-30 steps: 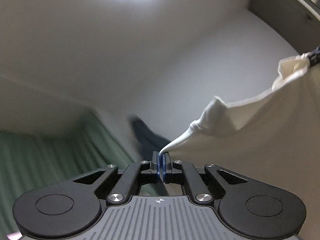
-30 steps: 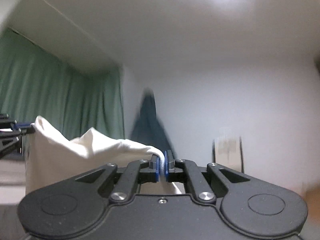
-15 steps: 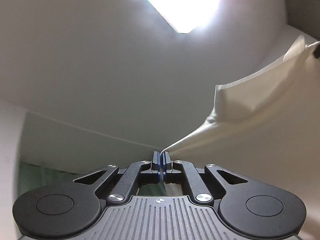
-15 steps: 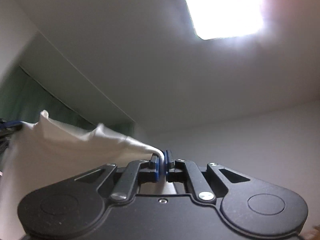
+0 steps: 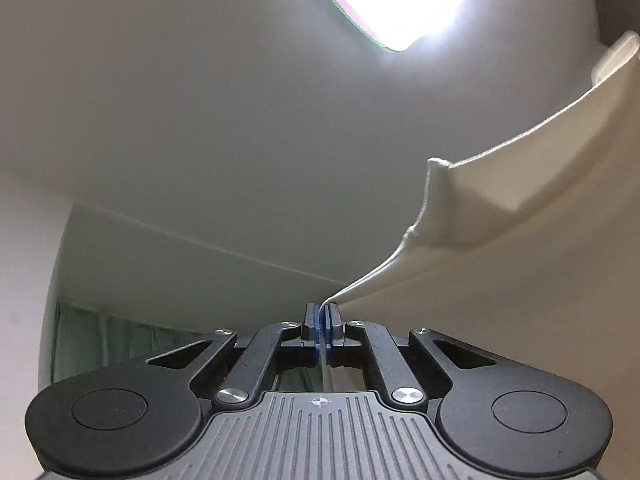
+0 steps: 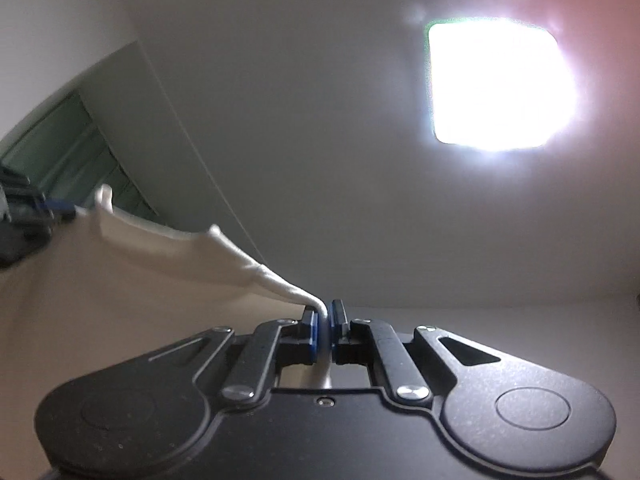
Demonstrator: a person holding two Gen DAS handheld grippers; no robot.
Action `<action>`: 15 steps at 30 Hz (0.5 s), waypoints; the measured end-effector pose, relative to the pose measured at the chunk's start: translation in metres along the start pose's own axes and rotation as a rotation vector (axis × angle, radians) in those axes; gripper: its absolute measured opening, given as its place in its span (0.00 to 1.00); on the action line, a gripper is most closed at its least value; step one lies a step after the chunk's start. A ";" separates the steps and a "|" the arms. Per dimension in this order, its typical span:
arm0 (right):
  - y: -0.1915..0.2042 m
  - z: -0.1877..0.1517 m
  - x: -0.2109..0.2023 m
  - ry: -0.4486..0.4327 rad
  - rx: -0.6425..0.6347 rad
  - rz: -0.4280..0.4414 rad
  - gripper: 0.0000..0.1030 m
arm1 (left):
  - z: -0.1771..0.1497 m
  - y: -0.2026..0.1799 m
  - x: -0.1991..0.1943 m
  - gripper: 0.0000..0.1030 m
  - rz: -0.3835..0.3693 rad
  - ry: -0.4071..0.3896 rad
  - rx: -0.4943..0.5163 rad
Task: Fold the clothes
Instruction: 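Raise the held shirt high with both grippers, stretching it between them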
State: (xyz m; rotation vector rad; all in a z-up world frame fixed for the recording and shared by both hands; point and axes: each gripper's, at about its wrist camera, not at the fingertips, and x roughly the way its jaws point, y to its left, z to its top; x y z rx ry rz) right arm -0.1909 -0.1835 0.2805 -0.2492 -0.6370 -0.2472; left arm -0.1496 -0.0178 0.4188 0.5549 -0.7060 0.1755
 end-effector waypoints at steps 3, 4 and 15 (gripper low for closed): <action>-0.013 0.005 -0.005 -0.027 0.064 -0.026 0.06 | 0.012 -0.003 -0.015 0.03 0.027 -0.066 0.016; -0.018 0.007 -0.007 -0.036 0.085 -0.034 0.06 | 0.018 -0.005 -0.021 0.03 0.034 -0.095 0.031; -0.026 -0.066 0.088 0.092 0.108 -0.041 0.06 | -0.039 -0.066 0.077 0.03 -0.066 -0.022 0.057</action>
